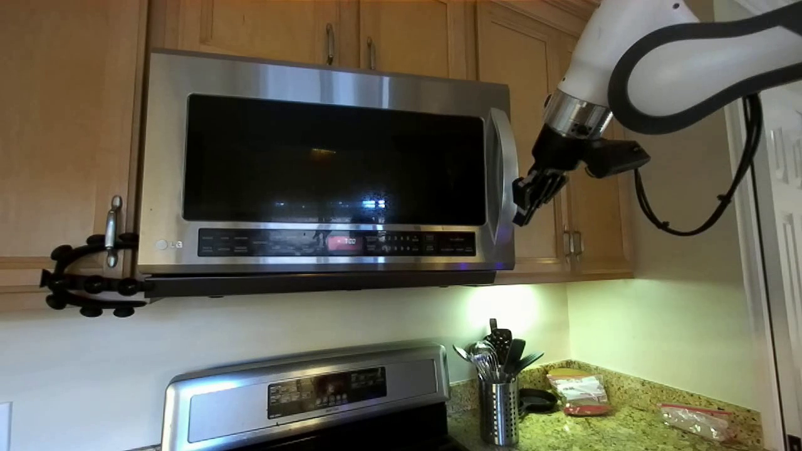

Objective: Close the microwave

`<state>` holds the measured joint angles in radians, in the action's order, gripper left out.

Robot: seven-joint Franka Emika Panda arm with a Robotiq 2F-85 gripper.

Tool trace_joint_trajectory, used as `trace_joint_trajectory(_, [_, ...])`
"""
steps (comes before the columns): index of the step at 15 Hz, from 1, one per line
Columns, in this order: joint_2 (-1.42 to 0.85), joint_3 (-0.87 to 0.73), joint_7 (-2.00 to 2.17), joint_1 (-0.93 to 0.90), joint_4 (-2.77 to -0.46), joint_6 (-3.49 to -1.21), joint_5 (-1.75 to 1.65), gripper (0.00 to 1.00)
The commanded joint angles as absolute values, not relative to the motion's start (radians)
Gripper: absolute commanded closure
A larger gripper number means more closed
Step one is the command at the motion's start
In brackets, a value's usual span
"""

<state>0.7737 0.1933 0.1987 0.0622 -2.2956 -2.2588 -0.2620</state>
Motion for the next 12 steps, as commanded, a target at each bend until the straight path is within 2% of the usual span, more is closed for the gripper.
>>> trace_joint_trajectory(1, [0.698,0.199,0.253,0.113,-2.264,-2.371,-0.287,1.00])
trace_joint_trajectory(4, [0.645,0.199,0.257,0.140,-2.242,-2.440,-0.292,0.96])
trace_joint_trajectory(12, [0.437,0.187,0.219,0.183,-2.088,-2.526,-0.383,0.98])
